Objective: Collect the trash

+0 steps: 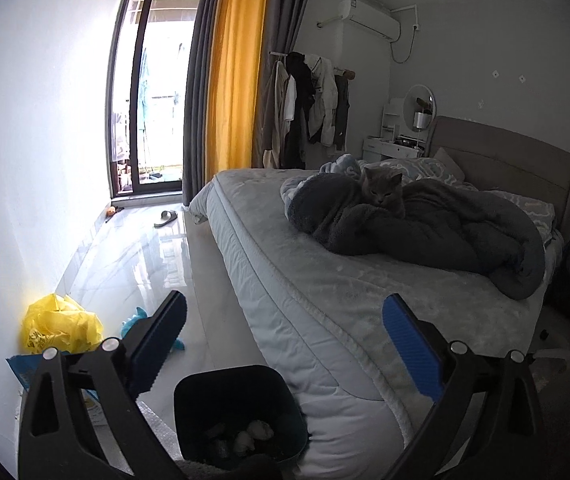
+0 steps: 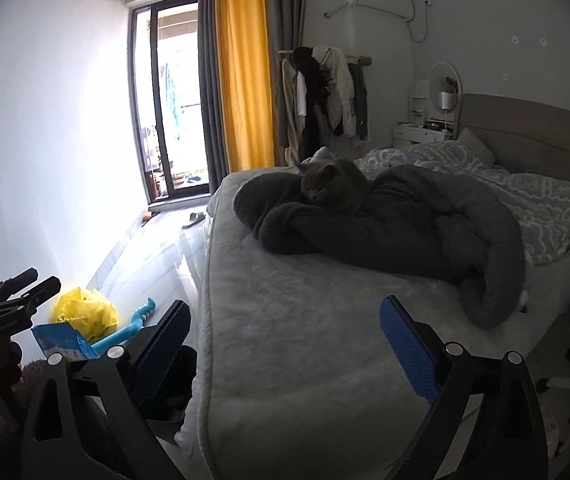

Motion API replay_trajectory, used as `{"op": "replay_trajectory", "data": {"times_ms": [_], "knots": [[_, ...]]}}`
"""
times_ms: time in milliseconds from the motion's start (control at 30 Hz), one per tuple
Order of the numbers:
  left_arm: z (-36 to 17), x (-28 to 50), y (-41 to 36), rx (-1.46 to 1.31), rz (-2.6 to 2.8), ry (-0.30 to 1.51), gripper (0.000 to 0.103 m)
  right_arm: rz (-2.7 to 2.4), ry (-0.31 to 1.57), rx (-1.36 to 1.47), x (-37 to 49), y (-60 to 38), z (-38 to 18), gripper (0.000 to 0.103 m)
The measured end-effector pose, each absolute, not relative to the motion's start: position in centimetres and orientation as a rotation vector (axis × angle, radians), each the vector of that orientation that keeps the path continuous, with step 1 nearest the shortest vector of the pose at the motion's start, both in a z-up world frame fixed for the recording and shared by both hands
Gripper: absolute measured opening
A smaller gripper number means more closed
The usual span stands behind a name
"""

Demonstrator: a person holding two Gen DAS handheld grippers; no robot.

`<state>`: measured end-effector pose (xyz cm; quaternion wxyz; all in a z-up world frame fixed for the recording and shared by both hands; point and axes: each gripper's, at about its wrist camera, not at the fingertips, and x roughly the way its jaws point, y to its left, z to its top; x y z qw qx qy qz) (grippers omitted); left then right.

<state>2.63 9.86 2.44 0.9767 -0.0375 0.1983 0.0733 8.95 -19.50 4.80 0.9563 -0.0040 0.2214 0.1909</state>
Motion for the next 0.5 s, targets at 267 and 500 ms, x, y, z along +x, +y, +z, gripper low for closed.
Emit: {"op": "replay_trajectory", "data": {"times_ms": [267, 500], "knots": [[1.7, 1.6, 8.1, -0.014, 0.112, 0.392, 0.1, 0.335, 0.38, 0.004, 6.0, -23.9, 4.8, 0.1], [1.2, 0.8, 7.1, 0.0, 0.14, 0.37, 0.1, 0.403, 0.366, -0.015, 4.9, -24.3, 4.0, 0.1]]}}
